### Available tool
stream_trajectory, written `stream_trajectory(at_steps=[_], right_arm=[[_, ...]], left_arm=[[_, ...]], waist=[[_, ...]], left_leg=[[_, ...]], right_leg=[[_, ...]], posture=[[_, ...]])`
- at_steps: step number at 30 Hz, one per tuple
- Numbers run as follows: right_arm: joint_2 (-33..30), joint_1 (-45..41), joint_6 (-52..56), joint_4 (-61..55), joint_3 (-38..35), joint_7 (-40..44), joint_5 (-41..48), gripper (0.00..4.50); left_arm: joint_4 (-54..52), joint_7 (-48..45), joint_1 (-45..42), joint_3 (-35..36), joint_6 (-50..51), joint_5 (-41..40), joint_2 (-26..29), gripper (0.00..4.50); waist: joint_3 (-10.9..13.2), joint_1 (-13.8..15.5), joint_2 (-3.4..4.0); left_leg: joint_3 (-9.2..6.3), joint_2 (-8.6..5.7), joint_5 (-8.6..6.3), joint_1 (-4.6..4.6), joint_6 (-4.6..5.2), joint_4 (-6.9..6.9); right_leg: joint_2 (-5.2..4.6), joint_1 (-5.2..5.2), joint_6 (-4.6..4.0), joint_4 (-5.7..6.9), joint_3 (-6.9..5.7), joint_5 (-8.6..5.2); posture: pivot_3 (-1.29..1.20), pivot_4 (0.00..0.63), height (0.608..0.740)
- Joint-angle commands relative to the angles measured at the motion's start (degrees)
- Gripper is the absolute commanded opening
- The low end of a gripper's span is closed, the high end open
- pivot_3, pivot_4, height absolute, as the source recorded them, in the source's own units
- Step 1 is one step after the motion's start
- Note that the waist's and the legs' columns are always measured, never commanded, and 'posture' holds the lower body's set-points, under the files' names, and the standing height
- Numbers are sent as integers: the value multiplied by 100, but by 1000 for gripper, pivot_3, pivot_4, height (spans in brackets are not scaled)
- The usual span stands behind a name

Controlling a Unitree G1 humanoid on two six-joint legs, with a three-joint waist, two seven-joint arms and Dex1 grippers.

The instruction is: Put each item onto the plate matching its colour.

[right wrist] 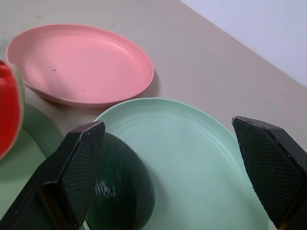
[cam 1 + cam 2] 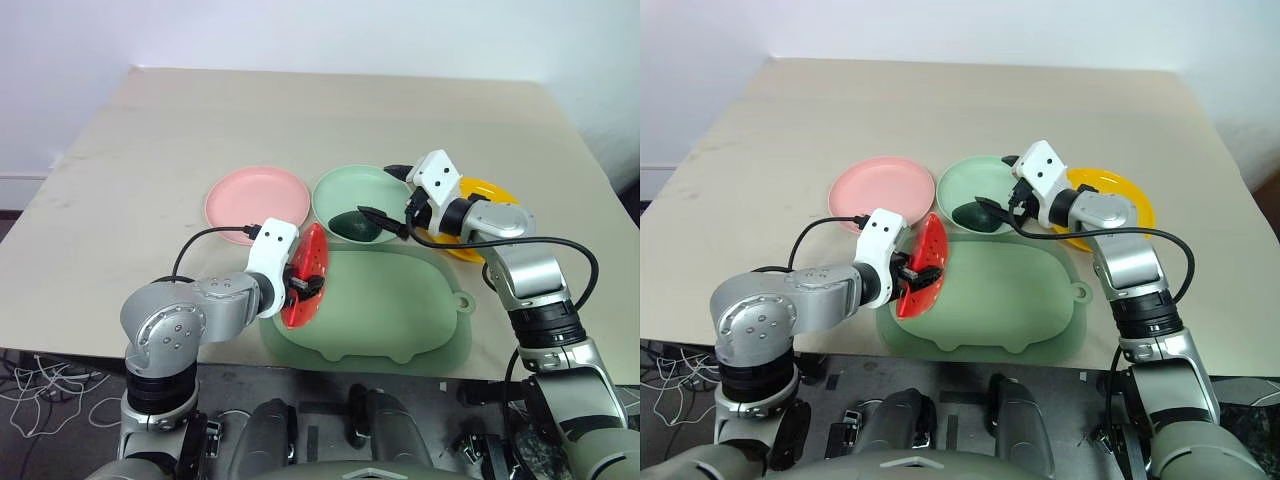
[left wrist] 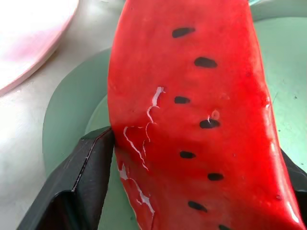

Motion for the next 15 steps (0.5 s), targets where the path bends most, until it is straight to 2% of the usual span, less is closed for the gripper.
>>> stream_trajectory(at_steps=[1,4,6,11,15], right_arm=[[-41,-42,-50,-310,-299,-45,128,4500],[-37,-12,22,-428,-376,-35,167,4500],[-21,14,90,-539,-401,-42,191,4500],[50,49,218,-683,-387,-113,246,4500],[71,154,276,-840,-354,-156,244,4500]], left_arm=[[-131,-198,-317,291,-203,138,-209,3399],[53,-159,-905,658,-467,344,-546,3398],[515,92,-1433,668,-679,876,-513,3398],[2218,723,-2077,820,-1428,2164,-513,3398],[3658,722,-2495,1143,-2320,2605,-568,3398]], waist=[[0,2,0],[1,12,-2],[1,12,-2],[0,-24,-1],[1,2,-2]], left_leg=[[0,0,0,-1,0,0],[-2,-1,0,-7,1,5],[-3,-3,0,-6,1,5],[1,-6,0,4,2,-6],[1,-4,1,-7,1,-5]], right_leg=[[0,0,0,0,0,0],[-1,-1,0,-1,-2,0],[-2,0,0,-1,-3,0],[0,3,1,-3,-1,0],[1,-6,1,-1,-6,1]], posture=[[0,150,740],[0,150,740],[0,150,740],[0,150,740],[0,150,740]])
